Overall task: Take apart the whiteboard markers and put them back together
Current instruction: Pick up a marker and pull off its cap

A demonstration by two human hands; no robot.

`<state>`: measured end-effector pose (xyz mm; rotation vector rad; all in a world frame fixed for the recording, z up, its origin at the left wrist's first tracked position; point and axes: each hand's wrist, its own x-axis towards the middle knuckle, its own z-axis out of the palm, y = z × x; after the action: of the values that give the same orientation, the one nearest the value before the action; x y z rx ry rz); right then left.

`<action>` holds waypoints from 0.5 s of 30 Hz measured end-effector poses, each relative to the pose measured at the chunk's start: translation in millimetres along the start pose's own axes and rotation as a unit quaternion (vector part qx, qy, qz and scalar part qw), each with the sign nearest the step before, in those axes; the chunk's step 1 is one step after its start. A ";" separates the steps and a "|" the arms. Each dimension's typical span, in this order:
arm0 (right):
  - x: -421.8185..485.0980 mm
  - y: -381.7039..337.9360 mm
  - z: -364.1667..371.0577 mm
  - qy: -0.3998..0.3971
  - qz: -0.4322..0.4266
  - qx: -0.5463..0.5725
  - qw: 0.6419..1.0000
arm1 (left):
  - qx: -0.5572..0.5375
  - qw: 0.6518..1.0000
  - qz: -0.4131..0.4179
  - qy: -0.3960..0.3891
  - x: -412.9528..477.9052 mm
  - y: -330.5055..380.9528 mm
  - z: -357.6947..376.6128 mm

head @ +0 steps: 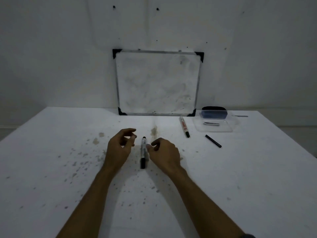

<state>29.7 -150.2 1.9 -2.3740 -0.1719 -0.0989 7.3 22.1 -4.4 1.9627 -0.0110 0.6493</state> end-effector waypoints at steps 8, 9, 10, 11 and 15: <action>6.0 -7.7 18.9 0.014 -0.007 -0.060 0.998 | -0.048 0.995 -0.080 0.041 3.2 -13.1 5.8; 6.8 -5.2 13.4 0.005 -0.001 -0.037 0.999 | -0.033 0.997 -0.071 0.030 1.3 -11.7 9.1; 8.0 -2.0 6.5 -0.001 0.003 -0.006 1.000 | -0.023 0.998 -0.062 0.020 0.2 -9.5 12.7; 9.3 2.0 -1.3 -0.004 0.006 0.028 1.000 | -0.021 0.998 -0.054 0.011 -0.8 -6.2 16.7; 14.4 24.2 -33.4 -0.014 -0.021 0.106 0.994 | -0.065 0.996 -0.051 -0.040 -7.3 8.6 31.3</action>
<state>46.9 -189.3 11.3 -2.1607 -0.2335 -0.0626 12.2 -10.1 -10.8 1.8489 -0.0021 0.4900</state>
